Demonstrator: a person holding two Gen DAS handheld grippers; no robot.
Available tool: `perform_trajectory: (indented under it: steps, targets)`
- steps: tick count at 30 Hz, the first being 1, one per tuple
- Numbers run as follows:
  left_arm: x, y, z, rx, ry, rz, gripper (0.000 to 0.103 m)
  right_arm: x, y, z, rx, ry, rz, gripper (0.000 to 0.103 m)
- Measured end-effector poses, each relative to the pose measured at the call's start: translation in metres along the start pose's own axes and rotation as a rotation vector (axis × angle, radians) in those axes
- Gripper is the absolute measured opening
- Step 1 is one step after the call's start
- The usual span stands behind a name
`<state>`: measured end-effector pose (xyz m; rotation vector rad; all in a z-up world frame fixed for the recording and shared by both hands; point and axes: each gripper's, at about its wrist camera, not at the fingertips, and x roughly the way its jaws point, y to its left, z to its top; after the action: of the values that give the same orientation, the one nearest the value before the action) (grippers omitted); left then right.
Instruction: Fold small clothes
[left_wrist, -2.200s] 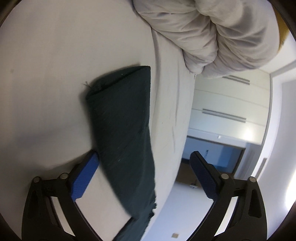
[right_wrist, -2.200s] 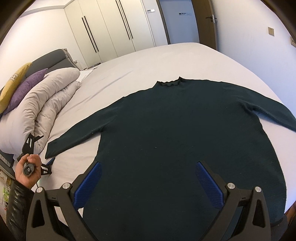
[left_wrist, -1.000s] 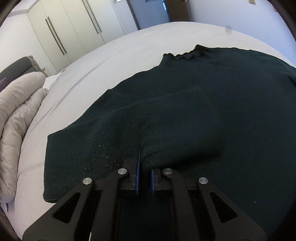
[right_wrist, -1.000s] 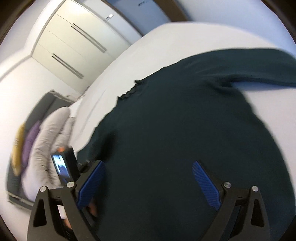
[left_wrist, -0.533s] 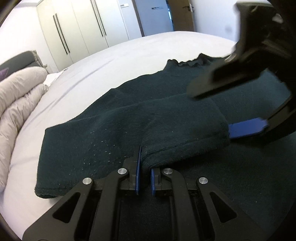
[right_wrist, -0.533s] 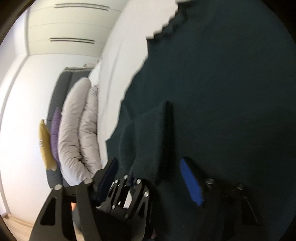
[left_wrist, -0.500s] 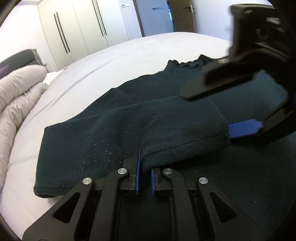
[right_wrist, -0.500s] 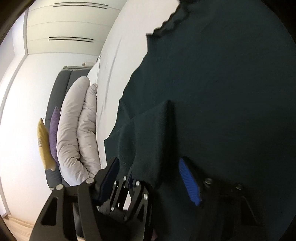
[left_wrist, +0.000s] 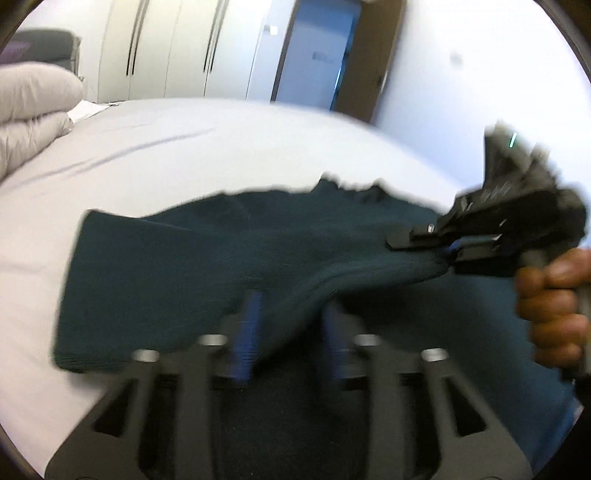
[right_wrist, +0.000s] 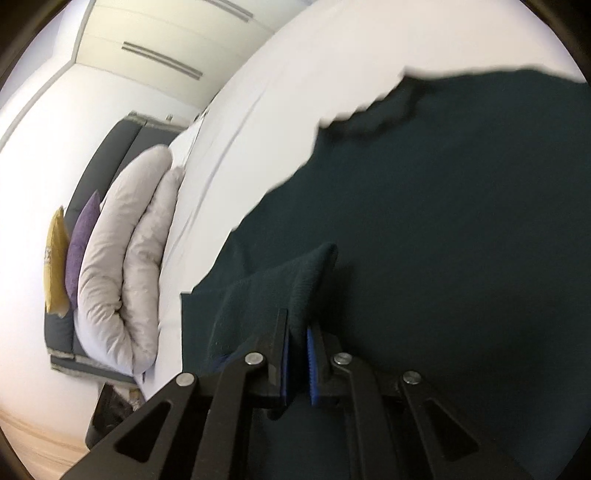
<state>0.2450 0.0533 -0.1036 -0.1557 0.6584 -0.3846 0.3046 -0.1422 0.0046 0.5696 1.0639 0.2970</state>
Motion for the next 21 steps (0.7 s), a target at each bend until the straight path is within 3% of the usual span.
perform_trajectory:
  steps: [1, 2, 11, 21]
  targets:
    - [-0.007, 0.004, 0.001, -0.022, -0.034, -0.018, 0.078, -0.011, -0.007, 0.005, 0.003, -0.024, -0.017, 0.009]
    - [-0.016, 0.011, 0.001, -0.054, -0.074, -0.042, 0.081, -0.019, -0.013, 0.009, 0.012, -0.045, -0.03, 0.009]
    - [-0.011, 0.064, -0.001, -0.274, -0.06, -0.058, 0.081, -0.059, -0.067, 0.021, 0.082, -0.13, -0.111, 0.009]
    - [-0.01, 0.071, -0.005, -0.276, -0.051, -0.051, 0.081, -0.063, -0.082, 0.017, 0.109, -0.165, -0.152, 0.008]
